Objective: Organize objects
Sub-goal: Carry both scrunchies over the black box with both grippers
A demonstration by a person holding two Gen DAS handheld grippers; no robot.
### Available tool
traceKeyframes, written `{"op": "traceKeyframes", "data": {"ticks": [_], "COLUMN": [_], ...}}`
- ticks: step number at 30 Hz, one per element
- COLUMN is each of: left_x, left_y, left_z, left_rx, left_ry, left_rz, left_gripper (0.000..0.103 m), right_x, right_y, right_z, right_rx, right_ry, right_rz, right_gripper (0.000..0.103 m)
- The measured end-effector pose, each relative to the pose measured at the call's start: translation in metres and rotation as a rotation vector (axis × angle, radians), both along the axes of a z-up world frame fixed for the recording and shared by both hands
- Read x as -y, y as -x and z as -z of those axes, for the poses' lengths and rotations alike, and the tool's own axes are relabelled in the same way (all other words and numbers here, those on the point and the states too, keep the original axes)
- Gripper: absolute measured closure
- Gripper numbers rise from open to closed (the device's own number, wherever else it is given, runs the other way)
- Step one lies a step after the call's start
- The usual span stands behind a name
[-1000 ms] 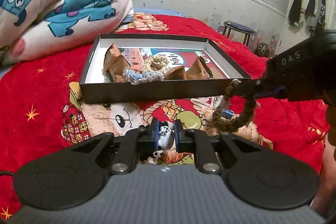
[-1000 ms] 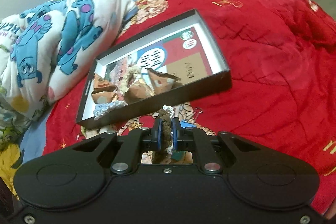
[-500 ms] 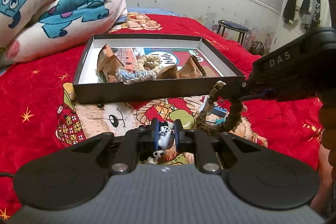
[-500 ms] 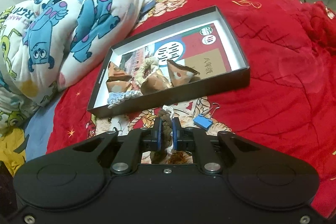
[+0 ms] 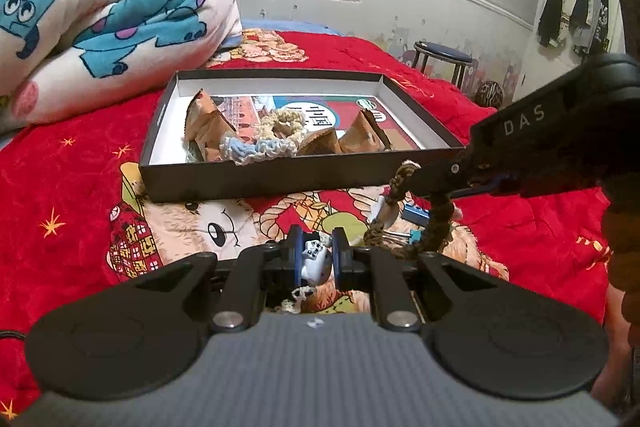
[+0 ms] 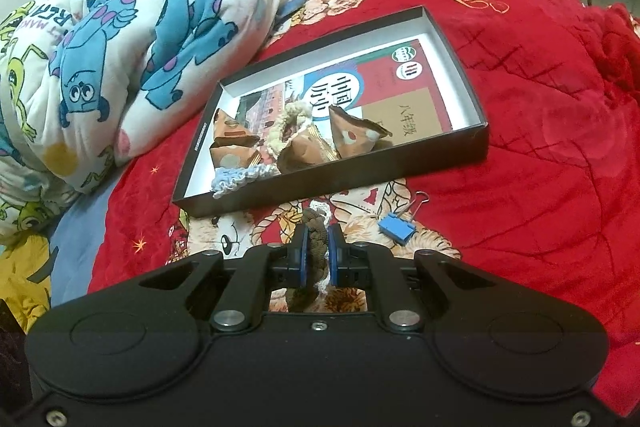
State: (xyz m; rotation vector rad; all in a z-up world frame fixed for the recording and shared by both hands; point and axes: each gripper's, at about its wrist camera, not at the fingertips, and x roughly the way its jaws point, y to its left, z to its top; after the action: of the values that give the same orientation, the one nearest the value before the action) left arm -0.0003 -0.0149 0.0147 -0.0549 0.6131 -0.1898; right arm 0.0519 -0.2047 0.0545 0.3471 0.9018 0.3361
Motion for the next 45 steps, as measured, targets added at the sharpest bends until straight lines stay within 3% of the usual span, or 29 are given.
{"op": "traceKeyframes", "data": {"ticks": [8,18,21,24,30,37,45], "left_x": [-0.003,-0.003,-0.005,-0.013,-0.023,-0.025,-0.025], "left_y": [0.0,0.003,-0.006,-0.014,-0.037,-0.084,-0.148], "left_z": [-0.003,-0.029,-0.045,-0.062,-0.085,-0.09,-0.06], "left_rx": [0.009,0.156,0.211,0.248,0.31,0.251,0.085], "left_ry": [0.016,0.042,0.06,0.097,0.13,0.299,0.485], "left_rz": [-0.007,0.036,0.015,-0.004,-0.021,0.014,0.156], "left_gripper": [0.086,0.086,0.086,0.086,0.086,0.086,0.086], "right_x": [0.002,0.005,0.019,0.043,0.074,0.092,0.084], "right_y": [0.0,-0.003,-0.009,-0.013,-0.025,-0.051,-0.068], "right_z": [-0.005,-0.026,-0.037,-0.043,-0.043,-0.03,-0.006], "right_rx": [0.023,0.102,0.151,0.179,0.208,0.205,0.18], "right_ry": [-0.022,-0.074,-0.121,-0.232,-0.302,-0.325,-0.201], "right_rz": [0.0,0.018,0.07,0.145,0.234,0.33,0.354], "right_gripper": [0.092,0.092,0.092,0.092,0.092,0.092,0.093]}}
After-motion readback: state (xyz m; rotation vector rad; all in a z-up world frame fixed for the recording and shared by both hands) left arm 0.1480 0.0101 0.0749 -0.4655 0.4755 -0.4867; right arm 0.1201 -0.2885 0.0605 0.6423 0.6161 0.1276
